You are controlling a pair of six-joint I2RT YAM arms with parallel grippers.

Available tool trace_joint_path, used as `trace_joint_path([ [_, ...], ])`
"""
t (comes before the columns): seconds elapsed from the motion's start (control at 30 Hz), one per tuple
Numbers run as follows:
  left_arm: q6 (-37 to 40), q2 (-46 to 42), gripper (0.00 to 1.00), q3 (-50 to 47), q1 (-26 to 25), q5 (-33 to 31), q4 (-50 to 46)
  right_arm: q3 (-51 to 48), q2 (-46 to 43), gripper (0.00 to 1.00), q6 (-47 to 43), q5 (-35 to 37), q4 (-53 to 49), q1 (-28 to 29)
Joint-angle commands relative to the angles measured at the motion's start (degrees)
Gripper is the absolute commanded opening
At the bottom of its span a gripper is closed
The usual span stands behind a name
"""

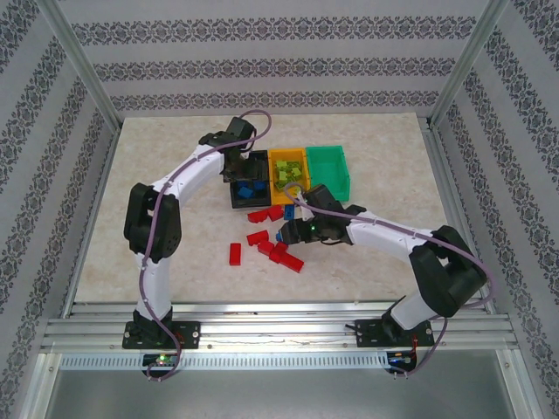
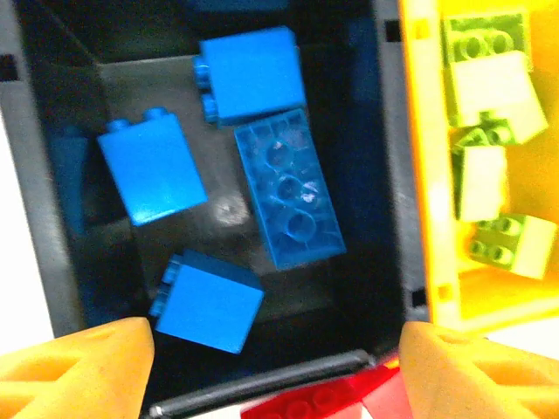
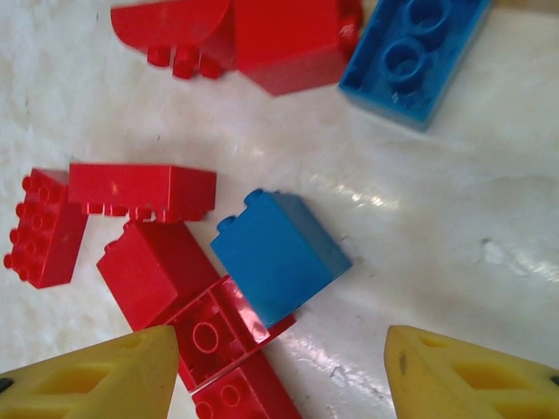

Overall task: Sort the legos into containers by color
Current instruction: Place the lego in the container, then pick up the lego from the center of the table.

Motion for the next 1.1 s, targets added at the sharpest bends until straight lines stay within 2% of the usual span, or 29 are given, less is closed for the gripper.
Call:
trace_joint_path([
  [0.0,2.1,-4.5,0.75,-0.8,0.0,6.4,0.3,1.9,1.9,0.64,1.2,0.3,-0.9,0.5],
  [0.27,0.3,-22.2,0.74,-21.0,-0.1,6.7,12.8,6.5,6.9,0.64,-0.1,-0.1,-2.1,0.9],
  [0.43,-0.5,-30.3,0.74,-32.3,-0.1,5.2,16.3,9.8,10.3,0.64,-0.1,-0.5,-2.6,2.0],
  [0.8,-4.7,-39.4,0.75,-47.8,-0.1,4.8,20.3,13.2,16.0,0.62,-2.2,3.7,-7.3,2.9],
  [1.0,-6.0,-42.7,0.75,-52.3,-0.1,5.0,22.7,14.8,17.3,0.52,-2.2,3.8,-8.5,3.2],
  [1.07,-5.6,-43.4,0.75,-52.7,-0.1,4.8,22.4,15.4,17.4,0.45,-2.1,3.8,-8.8,3.4],
])
